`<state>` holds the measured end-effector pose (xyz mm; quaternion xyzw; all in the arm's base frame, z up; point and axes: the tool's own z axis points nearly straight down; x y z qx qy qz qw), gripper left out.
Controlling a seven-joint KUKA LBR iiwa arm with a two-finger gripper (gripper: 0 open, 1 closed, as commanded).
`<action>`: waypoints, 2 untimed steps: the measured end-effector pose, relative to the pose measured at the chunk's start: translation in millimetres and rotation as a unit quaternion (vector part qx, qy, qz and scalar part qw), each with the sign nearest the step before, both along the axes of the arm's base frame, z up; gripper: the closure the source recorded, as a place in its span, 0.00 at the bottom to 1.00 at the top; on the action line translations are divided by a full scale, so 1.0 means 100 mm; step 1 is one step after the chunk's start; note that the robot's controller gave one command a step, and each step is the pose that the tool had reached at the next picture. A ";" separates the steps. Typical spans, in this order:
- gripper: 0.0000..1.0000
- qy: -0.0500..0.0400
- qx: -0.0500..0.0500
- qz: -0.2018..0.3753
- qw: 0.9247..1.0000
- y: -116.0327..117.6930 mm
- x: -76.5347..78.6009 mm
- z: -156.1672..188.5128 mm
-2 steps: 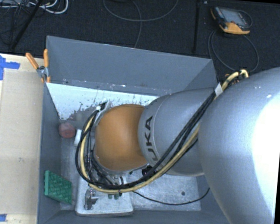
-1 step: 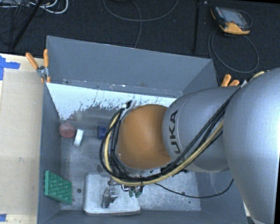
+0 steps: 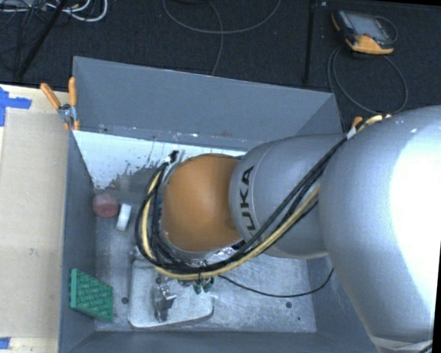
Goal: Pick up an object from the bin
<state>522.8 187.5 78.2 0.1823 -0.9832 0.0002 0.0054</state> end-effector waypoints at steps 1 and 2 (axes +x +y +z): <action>0.00 -0.024 0.012 -0.008 1.000 -0.13 -0.15 0.03; 1.00 -0.023 0.012 -0.009 1.000 -0.13 -0.15 0.03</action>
Offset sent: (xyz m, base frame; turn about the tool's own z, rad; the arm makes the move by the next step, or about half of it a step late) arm -0.0253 -0.0212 -0.0082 0.0118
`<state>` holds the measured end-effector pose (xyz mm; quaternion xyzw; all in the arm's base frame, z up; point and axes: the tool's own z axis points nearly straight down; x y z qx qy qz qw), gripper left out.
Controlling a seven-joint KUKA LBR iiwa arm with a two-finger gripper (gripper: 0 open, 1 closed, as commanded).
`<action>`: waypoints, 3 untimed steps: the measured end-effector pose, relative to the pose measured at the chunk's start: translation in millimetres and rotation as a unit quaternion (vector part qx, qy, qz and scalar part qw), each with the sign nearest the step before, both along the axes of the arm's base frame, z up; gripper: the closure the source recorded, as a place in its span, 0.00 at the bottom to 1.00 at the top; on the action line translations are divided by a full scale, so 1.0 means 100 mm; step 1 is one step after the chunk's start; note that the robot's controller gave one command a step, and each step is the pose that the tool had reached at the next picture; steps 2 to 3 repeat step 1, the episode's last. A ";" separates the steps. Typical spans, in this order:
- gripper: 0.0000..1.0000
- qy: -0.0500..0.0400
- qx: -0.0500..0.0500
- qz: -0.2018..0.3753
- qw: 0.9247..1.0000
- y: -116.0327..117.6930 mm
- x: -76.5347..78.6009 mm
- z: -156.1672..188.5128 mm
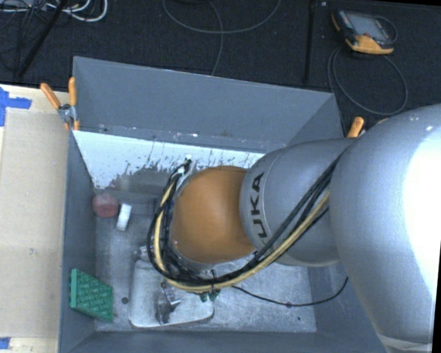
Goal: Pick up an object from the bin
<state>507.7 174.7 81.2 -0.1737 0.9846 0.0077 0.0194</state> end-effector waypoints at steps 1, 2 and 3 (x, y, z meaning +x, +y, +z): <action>1.00 0.015 -0.010 -0.002 1.000 0.01 0.01 1.01; 1.00 0.015 -0.010 -0.002 1.000 0.01 0.01 1.01; 1.00 0.015 -0.010 -0.002 1.000 0.01 0.01 1.01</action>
Offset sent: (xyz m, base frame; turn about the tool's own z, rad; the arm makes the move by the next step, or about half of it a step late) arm 0.0000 0.0001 0.0974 -0.0002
